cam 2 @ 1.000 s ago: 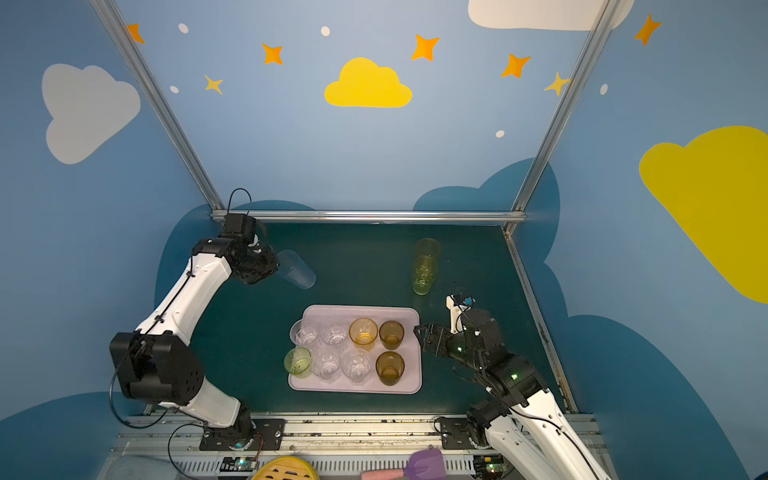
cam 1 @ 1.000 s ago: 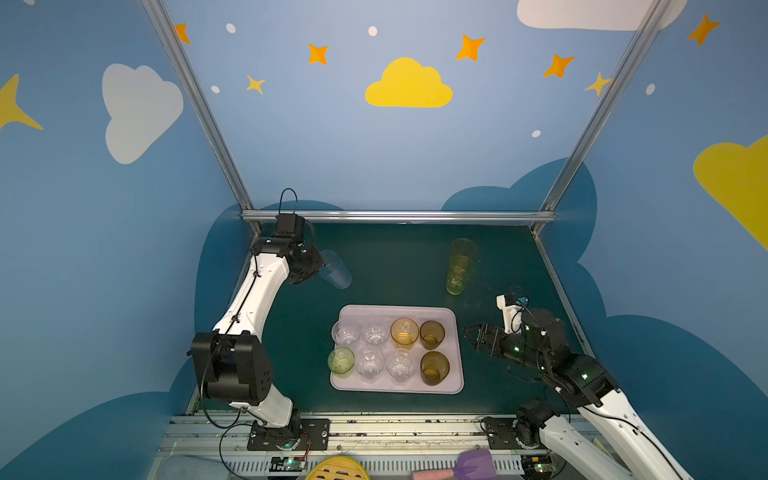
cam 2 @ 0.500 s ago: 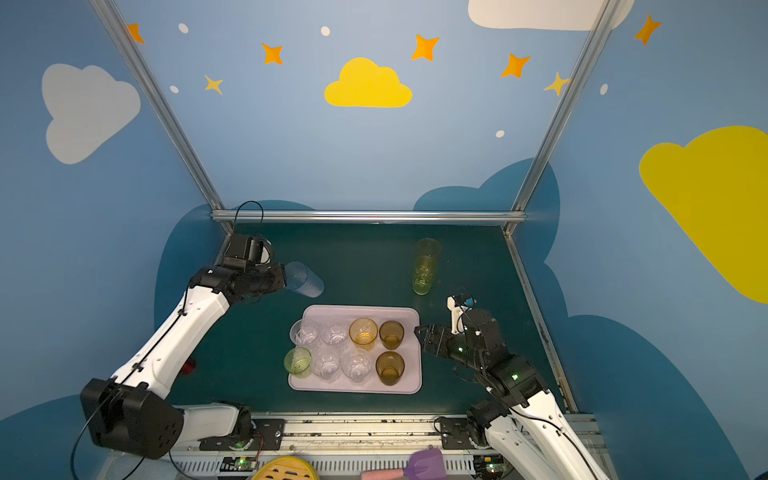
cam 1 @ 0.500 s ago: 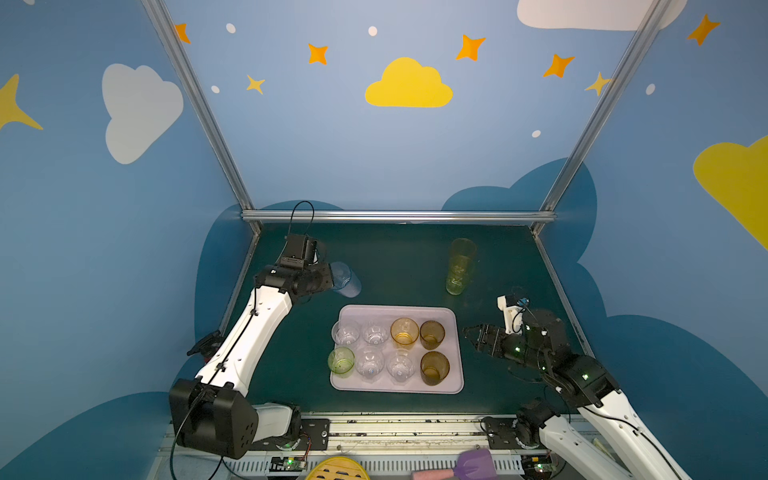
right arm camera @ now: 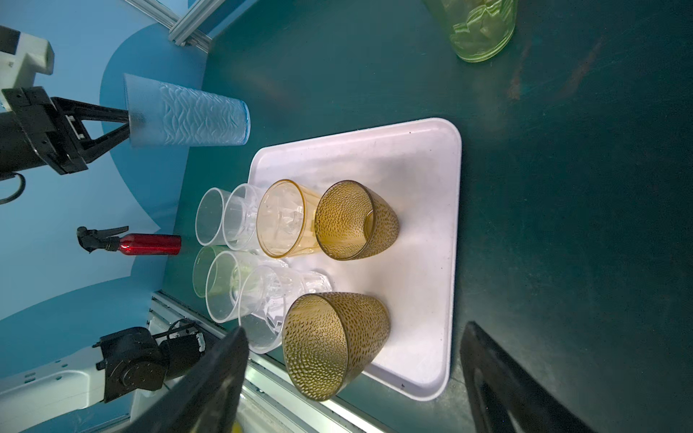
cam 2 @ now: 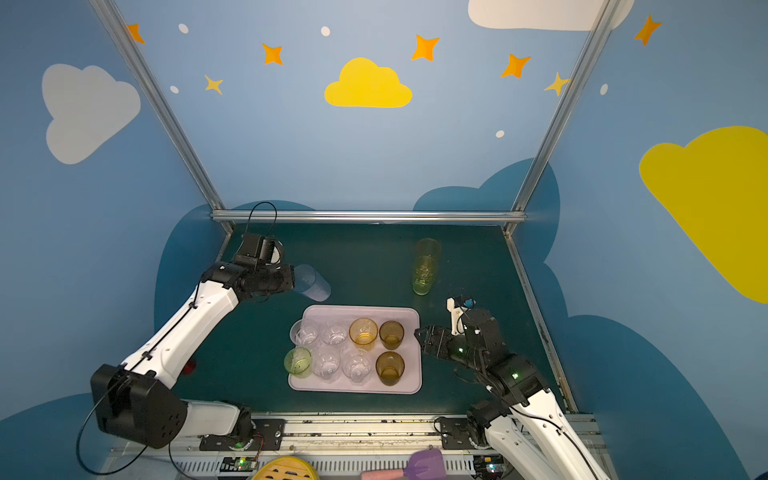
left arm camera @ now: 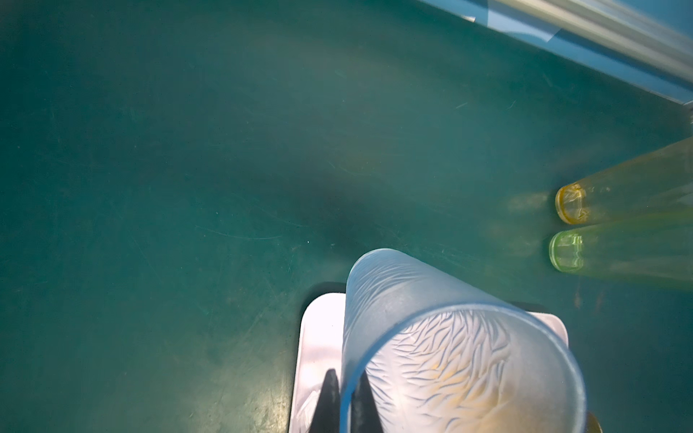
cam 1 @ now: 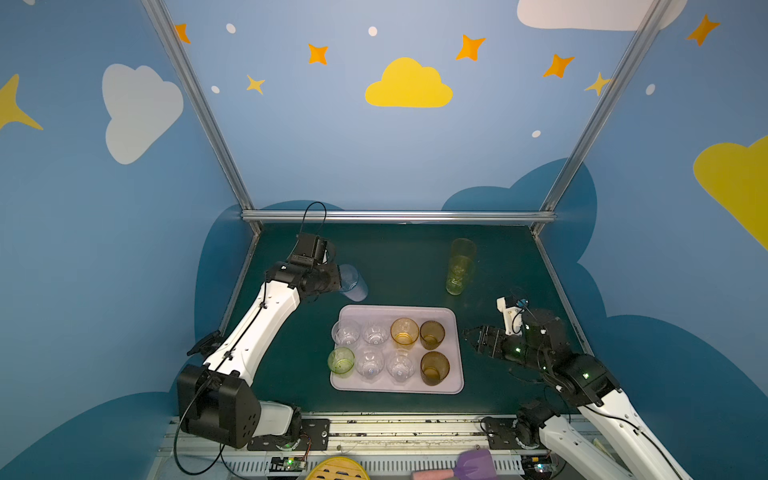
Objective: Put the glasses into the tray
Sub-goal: 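Carry the blue cup with the left gripper over the tray corner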
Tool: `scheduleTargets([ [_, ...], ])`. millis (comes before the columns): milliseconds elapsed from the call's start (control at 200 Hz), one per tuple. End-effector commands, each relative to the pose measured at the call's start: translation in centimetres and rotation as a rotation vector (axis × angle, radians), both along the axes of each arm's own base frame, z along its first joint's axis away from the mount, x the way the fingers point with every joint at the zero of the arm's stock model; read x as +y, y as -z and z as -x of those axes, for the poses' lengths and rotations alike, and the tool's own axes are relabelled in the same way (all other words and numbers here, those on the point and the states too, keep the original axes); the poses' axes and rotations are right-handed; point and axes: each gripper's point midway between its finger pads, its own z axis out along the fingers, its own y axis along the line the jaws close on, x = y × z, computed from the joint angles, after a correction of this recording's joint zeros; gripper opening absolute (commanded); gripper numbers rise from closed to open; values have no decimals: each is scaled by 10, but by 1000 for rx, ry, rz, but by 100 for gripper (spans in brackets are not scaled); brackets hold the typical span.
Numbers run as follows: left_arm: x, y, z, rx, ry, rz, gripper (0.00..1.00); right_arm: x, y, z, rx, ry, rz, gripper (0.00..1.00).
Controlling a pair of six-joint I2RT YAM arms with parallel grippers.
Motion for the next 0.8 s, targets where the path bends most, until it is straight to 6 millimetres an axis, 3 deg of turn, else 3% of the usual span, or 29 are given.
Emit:
scheduleTargets([
  [0,-3,-2,0,25,4,-26,4,1,-11,-1,-5,6,-19,87],
  [796,-1,22,24,128,12,-133,4,-1,-3,-5,30,27,-4,88],
])
